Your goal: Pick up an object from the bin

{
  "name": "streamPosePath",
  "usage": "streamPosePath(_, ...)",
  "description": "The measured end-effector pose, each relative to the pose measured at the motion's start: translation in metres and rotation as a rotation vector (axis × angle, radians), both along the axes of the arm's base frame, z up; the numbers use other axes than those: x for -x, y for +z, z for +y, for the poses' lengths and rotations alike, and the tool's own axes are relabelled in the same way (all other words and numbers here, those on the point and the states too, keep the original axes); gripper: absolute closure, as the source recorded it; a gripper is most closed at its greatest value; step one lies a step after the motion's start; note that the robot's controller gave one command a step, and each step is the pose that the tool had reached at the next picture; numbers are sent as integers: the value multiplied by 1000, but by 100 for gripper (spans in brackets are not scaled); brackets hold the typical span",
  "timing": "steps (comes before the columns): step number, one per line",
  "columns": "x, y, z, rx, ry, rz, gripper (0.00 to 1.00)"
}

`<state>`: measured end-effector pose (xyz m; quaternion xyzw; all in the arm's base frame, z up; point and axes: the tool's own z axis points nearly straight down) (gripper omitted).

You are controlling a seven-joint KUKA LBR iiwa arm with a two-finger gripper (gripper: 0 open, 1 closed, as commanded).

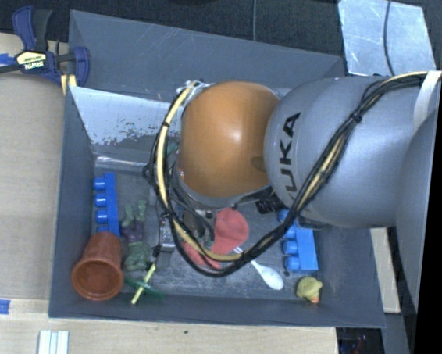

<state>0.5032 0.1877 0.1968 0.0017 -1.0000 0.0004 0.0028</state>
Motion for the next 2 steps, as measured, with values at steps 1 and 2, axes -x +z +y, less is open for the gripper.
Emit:
streamPosePath(1,-2,4,-1,-2,-3,-8,0)
streamPosePath(2,3,-40,-60,-3,-34,-11,0)
